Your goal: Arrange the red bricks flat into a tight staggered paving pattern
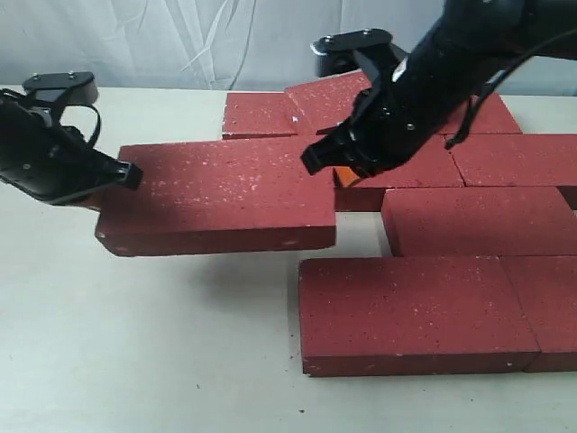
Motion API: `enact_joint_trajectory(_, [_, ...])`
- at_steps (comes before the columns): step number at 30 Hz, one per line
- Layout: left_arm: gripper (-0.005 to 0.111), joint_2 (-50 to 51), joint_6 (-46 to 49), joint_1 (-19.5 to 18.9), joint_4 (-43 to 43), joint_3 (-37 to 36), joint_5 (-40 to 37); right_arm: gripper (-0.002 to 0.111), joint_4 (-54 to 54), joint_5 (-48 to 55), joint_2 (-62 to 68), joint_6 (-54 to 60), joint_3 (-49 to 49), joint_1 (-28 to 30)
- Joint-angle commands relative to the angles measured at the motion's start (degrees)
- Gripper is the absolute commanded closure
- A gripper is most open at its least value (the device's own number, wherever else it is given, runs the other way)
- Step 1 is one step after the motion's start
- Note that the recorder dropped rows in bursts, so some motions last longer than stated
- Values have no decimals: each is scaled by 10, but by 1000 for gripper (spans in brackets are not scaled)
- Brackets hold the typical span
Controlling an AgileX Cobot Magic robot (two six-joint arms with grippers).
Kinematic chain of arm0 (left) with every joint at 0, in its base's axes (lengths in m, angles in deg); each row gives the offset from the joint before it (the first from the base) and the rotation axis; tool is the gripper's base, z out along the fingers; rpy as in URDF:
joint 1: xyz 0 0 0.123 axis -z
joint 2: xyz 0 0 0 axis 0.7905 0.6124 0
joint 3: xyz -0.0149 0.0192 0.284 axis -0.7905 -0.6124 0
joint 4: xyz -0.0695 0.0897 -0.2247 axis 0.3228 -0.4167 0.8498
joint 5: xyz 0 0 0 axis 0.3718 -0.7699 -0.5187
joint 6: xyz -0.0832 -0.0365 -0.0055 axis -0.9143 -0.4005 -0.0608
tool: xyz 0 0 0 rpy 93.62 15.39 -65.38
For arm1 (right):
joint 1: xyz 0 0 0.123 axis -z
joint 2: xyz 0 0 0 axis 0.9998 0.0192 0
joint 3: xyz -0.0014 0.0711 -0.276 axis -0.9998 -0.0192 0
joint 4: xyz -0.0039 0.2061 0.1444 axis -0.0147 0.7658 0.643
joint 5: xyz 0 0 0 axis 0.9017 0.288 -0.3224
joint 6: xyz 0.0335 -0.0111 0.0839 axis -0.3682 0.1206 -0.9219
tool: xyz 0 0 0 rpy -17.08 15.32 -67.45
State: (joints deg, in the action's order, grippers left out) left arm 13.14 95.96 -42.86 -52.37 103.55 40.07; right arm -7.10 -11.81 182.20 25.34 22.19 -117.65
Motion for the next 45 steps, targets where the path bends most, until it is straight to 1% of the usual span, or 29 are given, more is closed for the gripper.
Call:
enact_joint_trajectory(1, [107,-6,1,-30,3,9,-9,109,50,-13,73,-11,80,-46])
enact_joint_trajectory(3, [107,-5,-1,-43,-13,9,0,109,53,-11,105,-12,114,-56])
enact_joint_trajectory(6, [107,-3,-1,-58,-11,9,26,109,53,-5,149,-14,156,-66])
enact_joint_trajectory(10, [107,12,-1,-61,-14,9,56,109,65,-3,189,-16,195,-67])
enact_joint_trajectory(14, [107,56,-1,-63,-15,9,73,109,65,-3,220,-17,218,-67])
enact_joint_trajectory(19, [107,97,-1,-64,-17,9,97,109,50,1,242,-17,219,-67])
enact_joint_trajectory(24, [107,102,-1,-64,-37,9,130,109,-11,20,266,-17,219,-67])
enact_joint_trajectory(31, [107,102,-2,-64,-67,9,130,109,-68,30,275,-56,219,-66])
enact_joint_trajectory(34, [107,102,-3,-64,-98,9,123,109,-92,49,273,-57,219,-66])
enact_joint_trajectory(36, [107,102,-16,-70,-127,9,117,109,-103,68,270,-57,219,-66])
enact_joint_trajectory(38, [107,102,-28,-86,-132,9,116,109,-118,87,266,-57,219,-66])
enact_joint_trajectory(42, [107,102,-37,-126,-103,9,114,109,-159,105,251,-73,219,-66])
enact_joint_trajectory(45, [107,102,-33,-133,-75,9,118,109,-154,105,234,-75,219,-66])
